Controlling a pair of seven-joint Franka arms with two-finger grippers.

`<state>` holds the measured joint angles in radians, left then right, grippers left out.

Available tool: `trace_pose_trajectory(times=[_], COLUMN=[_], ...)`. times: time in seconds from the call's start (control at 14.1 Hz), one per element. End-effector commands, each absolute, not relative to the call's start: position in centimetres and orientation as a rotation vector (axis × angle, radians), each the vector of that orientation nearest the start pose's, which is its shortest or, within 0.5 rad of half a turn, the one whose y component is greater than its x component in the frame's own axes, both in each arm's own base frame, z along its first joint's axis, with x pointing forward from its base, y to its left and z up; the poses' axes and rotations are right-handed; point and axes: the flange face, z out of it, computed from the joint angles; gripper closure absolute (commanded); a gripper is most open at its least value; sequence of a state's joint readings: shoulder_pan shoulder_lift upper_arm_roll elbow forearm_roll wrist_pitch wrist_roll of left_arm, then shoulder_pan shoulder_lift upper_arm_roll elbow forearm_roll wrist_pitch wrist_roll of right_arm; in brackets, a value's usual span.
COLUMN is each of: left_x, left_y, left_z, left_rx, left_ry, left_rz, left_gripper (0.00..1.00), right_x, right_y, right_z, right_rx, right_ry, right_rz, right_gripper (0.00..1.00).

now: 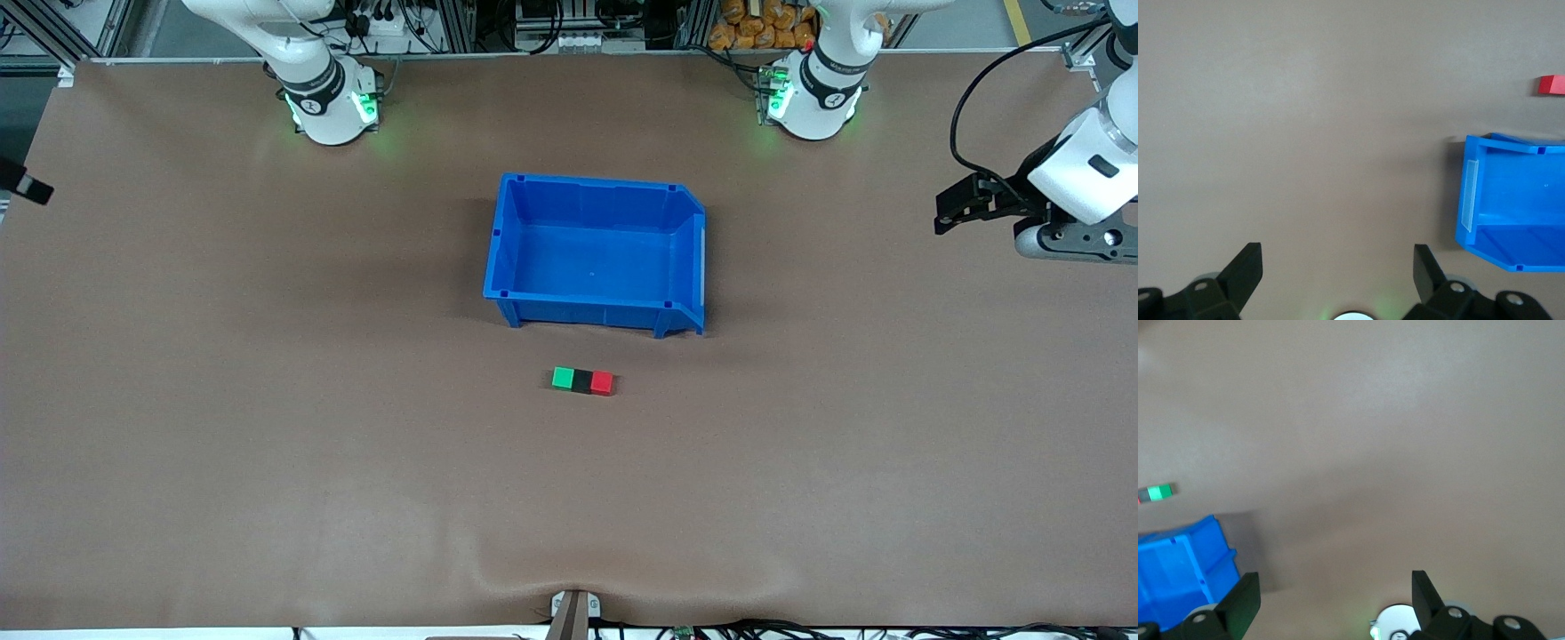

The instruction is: Attach green and red cubes to black cube

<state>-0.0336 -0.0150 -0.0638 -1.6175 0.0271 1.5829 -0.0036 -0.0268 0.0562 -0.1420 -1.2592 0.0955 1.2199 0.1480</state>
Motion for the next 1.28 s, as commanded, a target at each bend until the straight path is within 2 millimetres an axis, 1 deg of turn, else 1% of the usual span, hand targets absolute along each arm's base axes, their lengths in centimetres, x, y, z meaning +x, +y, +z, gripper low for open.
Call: trace_pose_trajectory(times=[0.0, 0.28, 0.43, 0.71, 1.21], left_x=[54.3, 54.4, 54.4, 54.4, 54.5], left_y=[-4.9, -4.9, -4.9, -4.8, -4.9], left_z=[61.7, 61.7, 61.7, 61.5, 61.3], left_rx=[-3.1, -3.099, -3.099, -3.099, -3.099], left_ry=[0.152, 0.152, 0.152, 0.152, 0.155], left_rz=[-0.033, -0.036, -0.036, -0.031, -0.024], left_gripper=[0.0, 0.0, 0.0, 0.0, 0.0], right_x=[49.7, 49.7, 49.8, 49.8, 49.7], right_y=[-7.9, -7.4, -6.7, -6.2, -6.1], right_z=[71.6, 71.8, 71.8, 71.9, 72.0], right_rx=[-3.052, -3.109, -3.119, -3.119, -3.12], right_ry=[0.382, 0.352, 0.307, 0.294, 0.287], right_rz=[0.117, 0.11, 0.108, 0.111, 0.108], right_gripper=[0.0, 0.0, 0.0, 0.0, 0.0])
